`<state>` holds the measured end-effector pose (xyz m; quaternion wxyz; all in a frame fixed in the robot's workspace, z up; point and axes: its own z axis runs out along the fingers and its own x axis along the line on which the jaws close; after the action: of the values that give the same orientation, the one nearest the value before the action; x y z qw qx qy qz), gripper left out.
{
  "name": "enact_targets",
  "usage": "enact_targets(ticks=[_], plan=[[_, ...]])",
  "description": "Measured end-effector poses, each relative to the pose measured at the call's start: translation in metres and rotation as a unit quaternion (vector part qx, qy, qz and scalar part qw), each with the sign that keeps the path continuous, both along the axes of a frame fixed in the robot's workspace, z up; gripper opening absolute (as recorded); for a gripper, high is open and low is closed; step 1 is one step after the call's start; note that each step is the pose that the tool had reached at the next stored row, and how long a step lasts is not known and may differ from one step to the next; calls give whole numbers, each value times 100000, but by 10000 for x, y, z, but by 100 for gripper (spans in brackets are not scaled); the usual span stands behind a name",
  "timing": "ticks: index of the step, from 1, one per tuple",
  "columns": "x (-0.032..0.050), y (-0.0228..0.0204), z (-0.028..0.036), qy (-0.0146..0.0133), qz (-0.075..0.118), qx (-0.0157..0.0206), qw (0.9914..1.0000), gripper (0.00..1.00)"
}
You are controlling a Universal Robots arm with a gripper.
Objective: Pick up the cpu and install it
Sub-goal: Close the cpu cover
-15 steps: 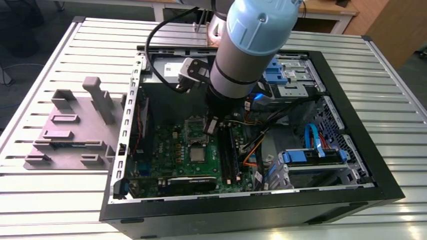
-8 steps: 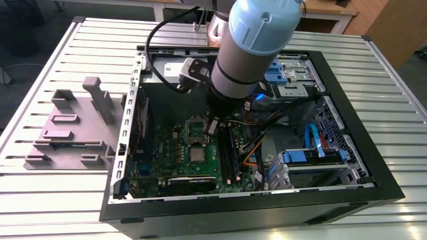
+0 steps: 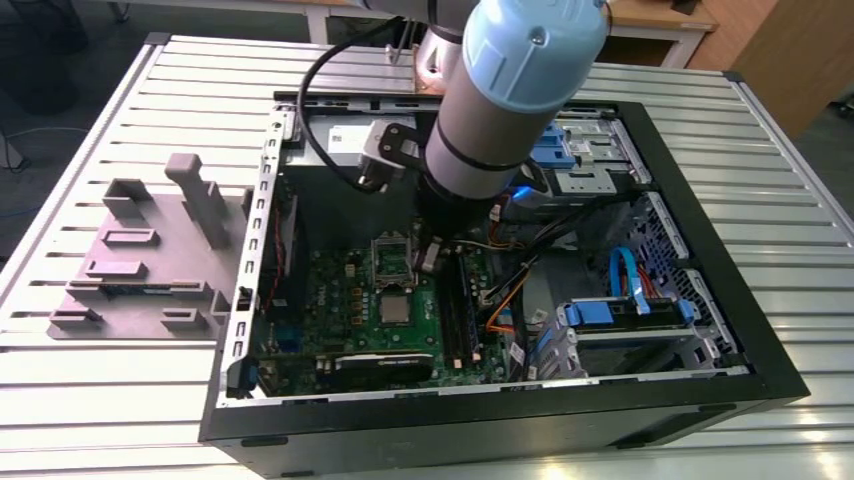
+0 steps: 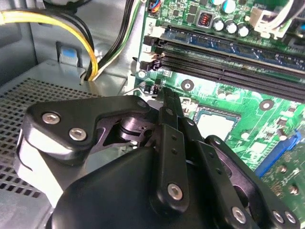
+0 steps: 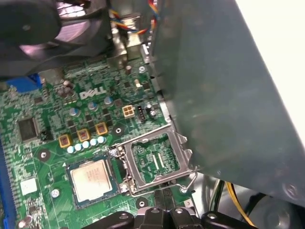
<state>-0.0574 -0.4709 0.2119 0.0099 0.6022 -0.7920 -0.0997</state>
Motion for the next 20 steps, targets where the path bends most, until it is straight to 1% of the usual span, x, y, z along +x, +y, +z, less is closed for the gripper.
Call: enact_targets(ticks=[3,5,9,13,15,18,19,20], plan=[[1,0,-11,-290,1910,59,99981,11],[0,0,-16,-531,2862,315,99957,11],[0,0,-22,-1023,4717,1093,99877,11],[0,0,-27,-1481,6384,1928,99766,11],[1,0,-31,-1735,7059,2262,99710,11],[0,0,-37,-2041,8005,2994,99613,11],[-4,0,-41,-2131,8135,3290,99591,11],[-8,0,-44,-2225,8169,3466,99581,11]])
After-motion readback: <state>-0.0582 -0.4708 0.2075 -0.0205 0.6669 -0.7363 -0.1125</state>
